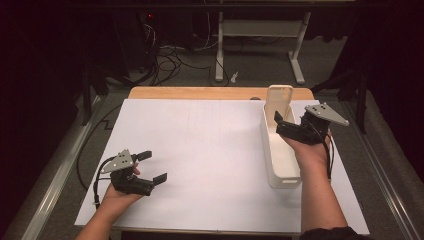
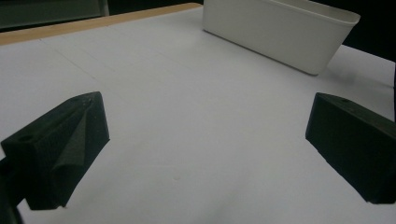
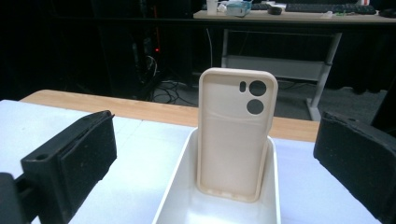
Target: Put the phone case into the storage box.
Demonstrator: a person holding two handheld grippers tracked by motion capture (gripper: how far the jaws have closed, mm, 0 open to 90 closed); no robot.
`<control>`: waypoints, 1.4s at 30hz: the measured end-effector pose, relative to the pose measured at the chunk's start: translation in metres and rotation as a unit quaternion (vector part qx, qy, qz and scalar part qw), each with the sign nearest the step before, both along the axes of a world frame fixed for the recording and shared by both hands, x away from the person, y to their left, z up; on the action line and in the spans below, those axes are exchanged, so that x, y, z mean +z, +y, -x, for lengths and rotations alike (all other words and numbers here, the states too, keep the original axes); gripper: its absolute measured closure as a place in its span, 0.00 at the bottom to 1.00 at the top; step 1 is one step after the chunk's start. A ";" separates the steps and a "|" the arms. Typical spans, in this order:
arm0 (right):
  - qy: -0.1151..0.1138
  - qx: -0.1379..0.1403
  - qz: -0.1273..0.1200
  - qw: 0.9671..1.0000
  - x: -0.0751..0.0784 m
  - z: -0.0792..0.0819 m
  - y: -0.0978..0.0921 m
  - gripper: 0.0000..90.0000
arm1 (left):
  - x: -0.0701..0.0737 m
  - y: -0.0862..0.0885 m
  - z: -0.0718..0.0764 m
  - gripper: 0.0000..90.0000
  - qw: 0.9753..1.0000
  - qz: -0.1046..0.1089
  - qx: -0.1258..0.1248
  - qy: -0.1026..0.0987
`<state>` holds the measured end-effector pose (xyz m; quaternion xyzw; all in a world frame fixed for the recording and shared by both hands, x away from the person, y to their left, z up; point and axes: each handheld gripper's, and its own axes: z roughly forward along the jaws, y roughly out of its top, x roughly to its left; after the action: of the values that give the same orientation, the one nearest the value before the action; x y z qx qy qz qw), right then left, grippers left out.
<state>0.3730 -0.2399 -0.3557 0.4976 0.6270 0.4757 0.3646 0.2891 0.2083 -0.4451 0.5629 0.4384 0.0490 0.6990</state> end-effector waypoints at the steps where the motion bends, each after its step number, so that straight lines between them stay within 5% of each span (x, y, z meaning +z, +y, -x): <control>1: 0.001 0.002 -0.001 1.000 0.000 0.002 -0.001 0.00 | 0.000 0.000 0.000 0.01 1.000 0.001 0.001 0.000; 5: 0.010 0.008 -0.010 1.000 -0.002 0.012 -0.009 0.00 | 0.000 0.000 0.000 0.01 1.000 0.001 0.001 0.000; 18: -0.012 0.040 -0.021 0.999 -0.008 0.055 -0.033 0.00 | 0.000 0.001 0.000 0.01 1.000 0.000 0.003 -0.002; 32: -0.039 0.080 -0.008 0.996 -0.037 0.100 -0.036 0.00 | 0.000 0.003 -0.001 0.01 1.000 -0.001 0.005 0.001; 42: -0.046 0.095 0.001 0.994 -0.060 0.115 -0.035 0.00 | 0.000 0.003 0.000 0.01 1.000 0.000 0.006 0.005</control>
<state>0.2581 -0.2752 -0.4156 0.4131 0.6544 0.5299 0.3468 0.2889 0.2110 -0.4449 0.5604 0.4455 0.0503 0.6963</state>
